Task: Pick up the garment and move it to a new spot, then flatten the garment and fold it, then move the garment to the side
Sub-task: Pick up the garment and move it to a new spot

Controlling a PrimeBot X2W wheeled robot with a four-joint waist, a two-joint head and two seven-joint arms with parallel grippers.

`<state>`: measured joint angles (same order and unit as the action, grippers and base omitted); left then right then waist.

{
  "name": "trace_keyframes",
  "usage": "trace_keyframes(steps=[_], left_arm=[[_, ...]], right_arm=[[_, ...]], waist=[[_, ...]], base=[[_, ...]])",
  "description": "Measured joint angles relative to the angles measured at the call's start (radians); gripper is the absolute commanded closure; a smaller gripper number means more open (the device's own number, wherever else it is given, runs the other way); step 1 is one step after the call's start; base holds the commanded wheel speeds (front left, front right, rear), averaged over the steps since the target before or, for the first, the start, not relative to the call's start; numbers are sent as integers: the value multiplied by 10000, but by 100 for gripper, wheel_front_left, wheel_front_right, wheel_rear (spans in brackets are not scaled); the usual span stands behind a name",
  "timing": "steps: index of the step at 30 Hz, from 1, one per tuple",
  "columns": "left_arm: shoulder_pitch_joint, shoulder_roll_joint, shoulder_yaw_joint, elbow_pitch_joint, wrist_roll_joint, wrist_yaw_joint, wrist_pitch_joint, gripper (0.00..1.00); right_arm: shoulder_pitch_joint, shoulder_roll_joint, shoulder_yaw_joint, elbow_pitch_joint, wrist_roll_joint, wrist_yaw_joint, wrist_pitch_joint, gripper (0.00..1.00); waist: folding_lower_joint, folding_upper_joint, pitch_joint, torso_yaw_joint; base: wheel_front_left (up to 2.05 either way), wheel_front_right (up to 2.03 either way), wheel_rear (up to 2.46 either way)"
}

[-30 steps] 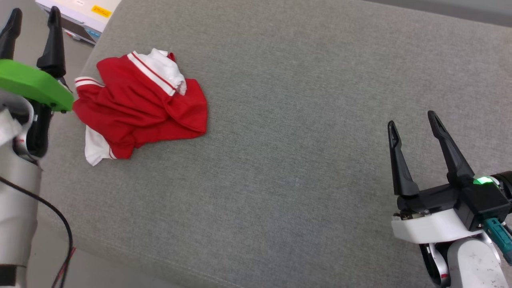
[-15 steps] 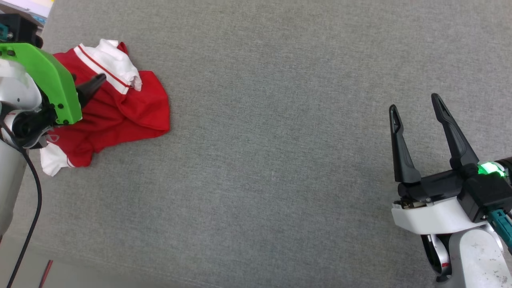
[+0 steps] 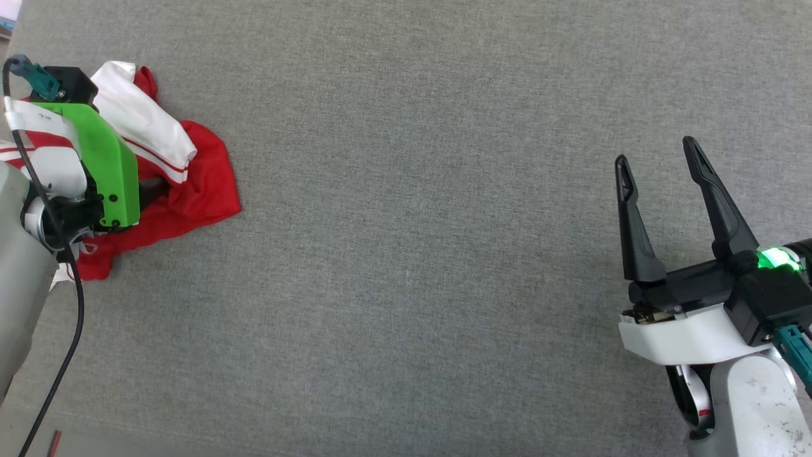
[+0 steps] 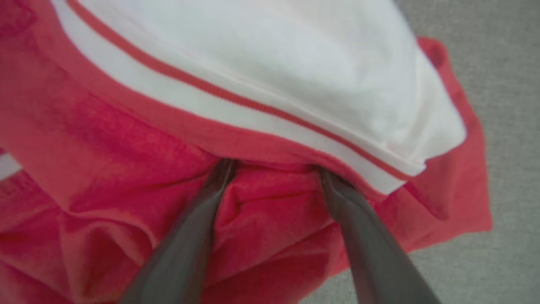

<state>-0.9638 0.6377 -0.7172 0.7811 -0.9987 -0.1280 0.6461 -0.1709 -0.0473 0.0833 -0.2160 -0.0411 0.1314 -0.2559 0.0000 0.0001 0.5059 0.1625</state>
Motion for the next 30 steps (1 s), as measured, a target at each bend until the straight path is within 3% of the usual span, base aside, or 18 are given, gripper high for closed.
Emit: trace_keyframes(steps=[2,3,4,5,12,21,30], left_arm=[[-42,-19,-136,128,-17,0,-102,0],[-54,-27,-222,171,-46,0,-182,26],[-53,-27,-299,186,-79,0,-314,79],[-54,-33,-345,203,-142,0,-443,100],[-58,40,-892,-33,-307,0,-1708,100],[-792,796,-1925,-1639,414,0,-3570,100],[-1510,493,-2938,-3158,1152,0,-4280,100]], right_arm=[[-1,-4,-6,38,2,0,0,0],[-1,-2,-13,52,2,0,0,0],[0,-2,-25,71,8,0,0,0],[0,-2,-40,94,19,0,0,0],[71,0,0,213,209,0,0,0],[426,2,19,324,786,0,0,0],[684,0,-75,295,1175,0,0,0]], waist=[[0,0,-45,-31],[0,0,-86,-36],[0,0,-134,-36],[0,0,-175,-34],[1,-1,-689,26],[0,-1,-1741,15],[0,-1,-2284,-642]], base=[[0,0,0],[0,0,0],[0,0,0],[0,0,0],[0,0,0],[0,0,0],[0,0,0]])
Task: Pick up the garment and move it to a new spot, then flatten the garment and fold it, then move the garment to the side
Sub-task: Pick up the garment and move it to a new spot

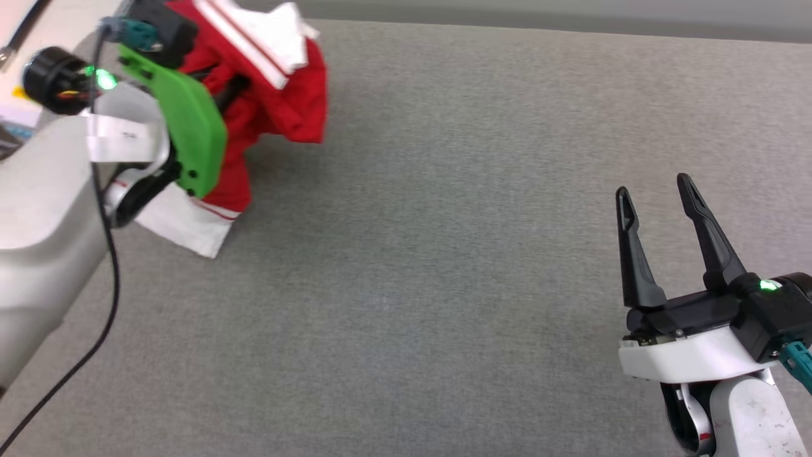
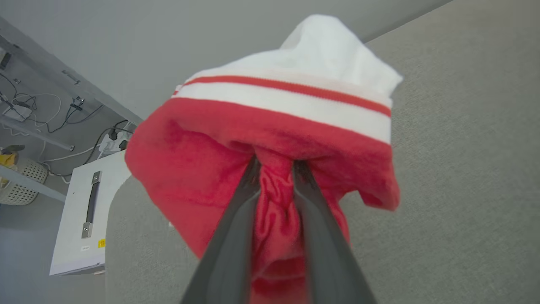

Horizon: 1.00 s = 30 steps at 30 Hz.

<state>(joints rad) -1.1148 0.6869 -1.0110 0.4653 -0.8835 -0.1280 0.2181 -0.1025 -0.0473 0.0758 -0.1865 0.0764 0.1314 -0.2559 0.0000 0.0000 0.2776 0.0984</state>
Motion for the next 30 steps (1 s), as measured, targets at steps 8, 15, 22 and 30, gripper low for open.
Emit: trace_keyframes(steps=[8,15,22,30], left_arm=[[-274,-1252,-930,-901,470,0,-255,100],[-380,-2840,-1956,-926,779,0,-518,100],[-138,-4385,-2621,-410,1237,0,-591,100],[1984,-5329,-2725,-196,2468,0,267,100]], right_arm=[[-1,-4,-146,-38,288,0,-8,0],[-6,-4,-307,-88,502,0,-10,0],[-20,-8,-439,-171,656,0,-12,0],[-225,-8,-510,-190,694,0,-12,0]], waist=[[0,0,14,-998],[0,1,157,-1887],[0,1,536,-2523],[0,1,1078,-2896]], base=[[0,0,0],[0,0,0],[0,0,0],[0,0,0]])
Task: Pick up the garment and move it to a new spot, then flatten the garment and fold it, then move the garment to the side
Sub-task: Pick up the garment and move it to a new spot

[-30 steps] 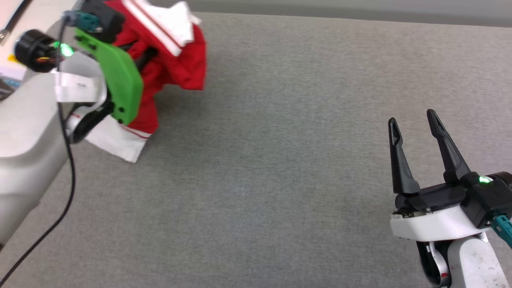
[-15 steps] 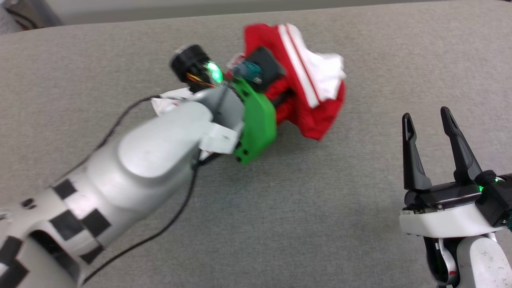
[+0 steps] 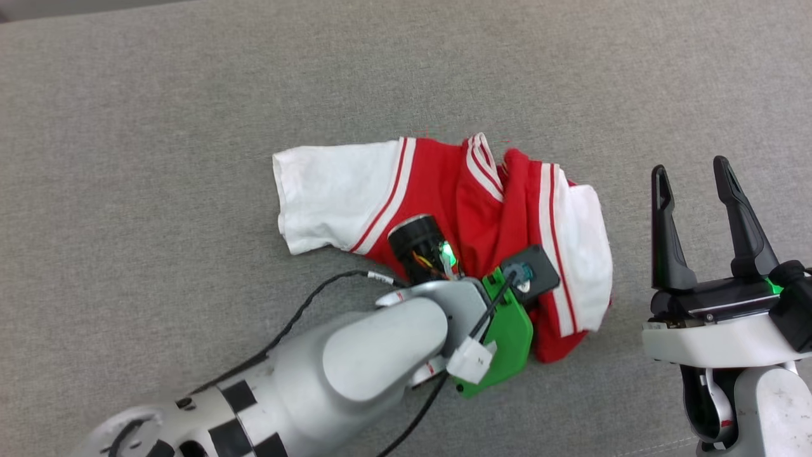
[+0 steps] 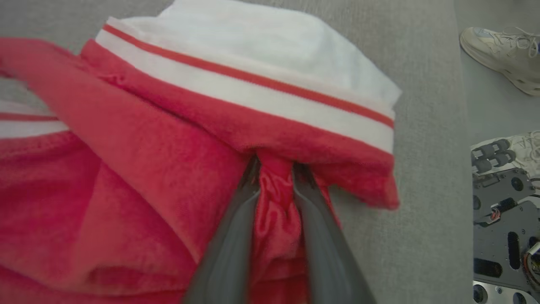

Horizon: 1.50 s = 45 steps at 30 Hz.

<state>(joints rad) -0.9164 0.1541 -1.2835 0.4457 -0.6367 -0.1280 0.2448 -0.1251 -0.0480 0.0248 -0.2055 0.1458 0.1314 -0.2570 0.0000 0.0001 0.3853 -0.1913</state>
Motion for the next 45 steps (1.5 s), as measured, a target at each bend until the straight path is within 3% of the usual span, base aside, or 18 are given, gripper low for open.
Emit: trace_keyframes(steps=[5,6,7,16,20,26,33,39,45], left_arm=[[281,-86,77,100,454,0,-159,100],[280,-121,69,184,431,0,-351,59],[273,-155,50,274,416,0,-608,0],[-267,-573,372,1095,163,10,-3710,0],[-287,-577,999,1116,167,520,-4740,0],[309,94,2594,295,334,1620,-5007,0],[2516,1091,5384,-1488,1174,2706,-5007,0],[4522,1358,7484,-2382,1942,3032,-5009,0],[6251,1337,9024,-2817,2752,3049,-5007,0]], right_arm=[[-24,0,-52,52,-2,0,0,0],[-23,0,-86,75,-2,0,0,0],[-20,-2,-105,105,-4,0,0,0],[241,2,-153,324,-142,0,0,0],[509,0,-199,472,-201,0,0,0],[884,0,-238,602,-332,0,0,0],[1129,2,-311,694,-464,0,0,0],[1369,0,-443,765,-533,0,0,0],[1507,2,-472,805,-556,0,0,0]], waist=[[0,0,132,-55],[0,0,118,-32],[0,0,92,-4],[0,0,-611,499],[0,0,-1068,826],[0,0,-1683,1352],[0,0,-2293,1886],[0,-1,-2747,2220],[0,-1,-3079,2449]], base=[[0,0,0],[0,0,0],[0,0,0],[0,0,0],[0,0,0],[0,0,0],[0,0,0],[0,0,0],[0,0,0]])
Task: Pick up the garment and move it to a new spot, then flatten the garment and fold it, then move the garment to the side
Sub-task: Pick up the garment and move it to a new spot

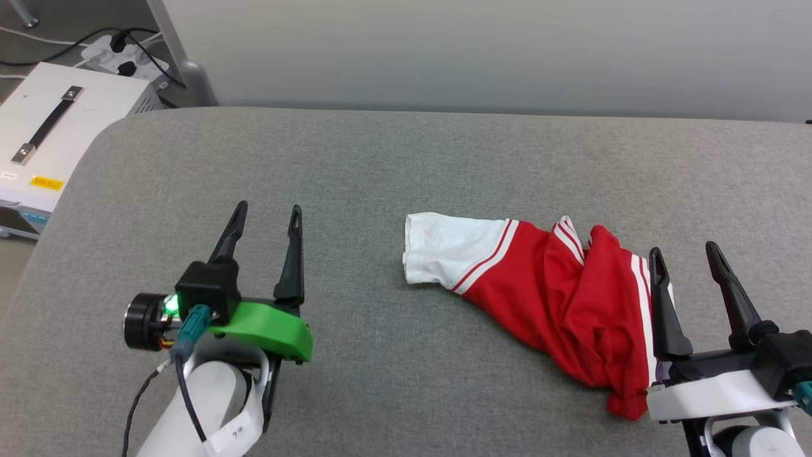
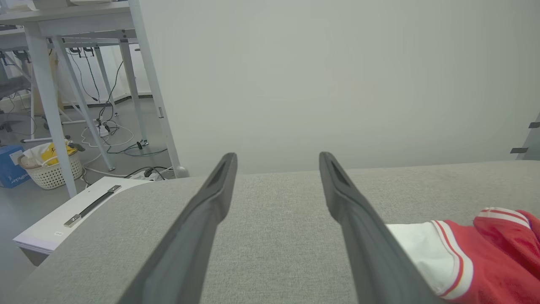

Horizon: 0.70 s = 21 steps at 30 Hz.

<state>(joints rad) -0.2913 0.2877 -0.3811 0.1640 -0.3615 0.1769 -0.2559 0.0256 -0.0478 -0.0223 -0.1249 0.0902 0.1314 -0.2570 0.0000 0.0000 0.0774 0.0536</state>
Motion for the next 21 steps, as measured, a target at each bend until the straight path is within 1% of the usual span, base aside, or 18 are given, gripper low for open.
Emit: trace_keyframes(steps=[6,10,18,21], left_arm=[[1355,-512,1283,-487,493,-253,0,0],[2084,-945,1973,-694,894,-570,-2,0],[3079,-1655,2813,-759,1593,-1300,0,0],[3280,-1804,3076,-738,1802,-1492,-2,0]], right_arm=[[242,0,8,115,-12,0,0,0],[357,0,-36,265,-10,0,2,0],[599,0,-142,583,6,0,2,0],[714,-2,-163,669,19,0,0,0]], waist=[[0,0,-234,114],[0,1,-330,128],[0,0,-518,99],[0,0,-578,113]], base=[[0,0,0],[0,0,0],[0,0,0],[0,0,0]])
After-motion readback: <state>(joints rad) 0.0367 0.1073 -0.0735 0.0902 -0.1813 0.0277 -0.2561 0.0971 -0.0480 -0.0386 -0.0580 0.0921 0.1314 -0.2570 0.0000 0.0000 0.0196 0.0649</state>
